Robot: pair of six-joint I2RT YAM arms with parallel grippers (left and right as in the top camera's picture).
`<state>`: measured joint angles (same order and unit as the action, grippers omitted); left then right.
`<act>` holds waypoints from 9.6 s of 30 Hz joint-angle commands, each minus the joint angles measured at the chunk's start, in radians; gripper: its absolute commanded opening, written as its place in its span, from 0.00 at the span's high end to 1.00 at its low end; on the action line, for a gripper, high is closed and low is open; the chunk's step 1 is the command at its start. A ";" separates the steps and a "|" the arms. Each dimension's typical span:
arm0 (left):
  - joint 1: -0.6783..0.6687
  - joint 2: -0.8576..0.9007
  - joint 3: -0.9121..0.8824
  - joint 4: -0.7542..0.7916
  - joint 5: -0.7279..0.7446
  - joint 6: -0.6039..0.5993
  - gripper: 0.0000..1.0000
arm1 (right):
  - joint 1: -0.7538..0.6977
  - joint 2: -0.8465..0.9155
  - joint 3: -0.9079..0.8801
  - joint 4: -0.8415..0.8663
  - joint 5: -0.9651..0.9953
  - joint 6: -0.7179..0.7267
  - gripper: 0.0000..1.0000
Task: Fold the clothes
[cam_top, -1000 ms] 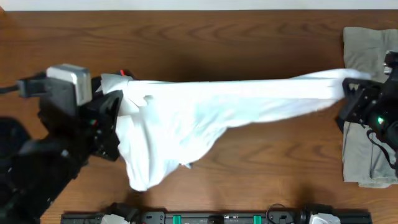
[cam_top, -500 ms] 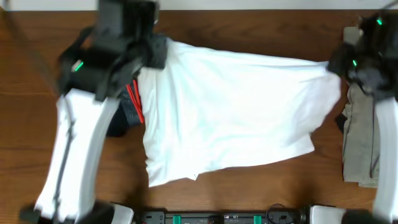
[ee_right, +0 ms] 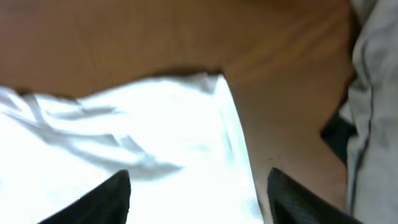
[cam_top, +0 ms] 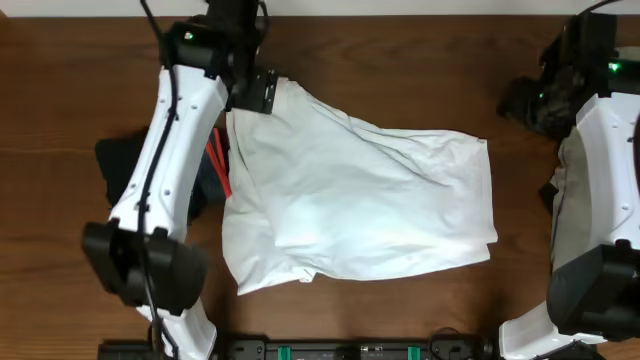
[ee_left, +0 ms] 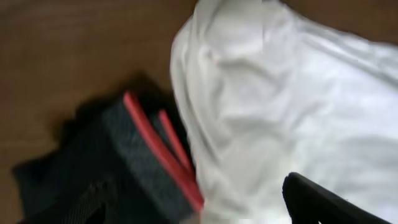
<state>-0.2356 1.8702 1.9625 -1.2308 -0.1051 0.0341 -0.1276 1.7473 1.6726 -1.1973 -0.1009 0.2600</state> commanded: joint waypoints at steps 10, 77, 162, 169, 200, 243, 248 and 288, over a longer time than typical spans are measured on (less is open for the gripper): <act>-0.006 -0.197 0.017 -0.196 0.008 -0.107 0.24 | 0.047 -0.006 -0.164 0.117 -0.144 -0.029 0.73; -0.006 -0.513 0.017 -0.451 0.044 -0.164 0.16 | -0.127 0.116 -0.262 0.189 -0.387 -0.165 0.34; -0.006 -0.537 -0.028 -0.361 0.075 -0.256 0.15 | -0.309 0.071 -0.581 0.438 -0.029 0.169 0.43; -0.006 -0.537 -0.028 -0.380 0.074 -0.254 0.15 | -0.310 0.071 -0.653 0.499 -0.055 0.196 0.64; -0.006 -0.558 -0.298 -0.423 0.133 -0.424 0.16 | -0.318 -0.579 -0.566 0.177 0.175 0.162 0.96; -0.430 -0.374 -1.303 0.478 0.641 -0.710 0.86 | -0.317 -0.533 -0.566 0.187 0.126 0.162 0.96; -0.399 -0.437 -1.263 0.393 0.631 -0.708 0.94 | -0.317 -0.533 -0.566 0.187 0.126 0.162 0.96; -0.089 -0.512 -0.922 0.478 0.286 -0.358 0.93 | -0.303 -0.274 -0.567 0.485 -0.156 0.200 0.99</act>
<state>-0.3637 1.3491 1.0199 -0.7841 0.1795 -0.3901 -0.4427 1.4311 1.0966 -0.7391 -0.2127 0.4431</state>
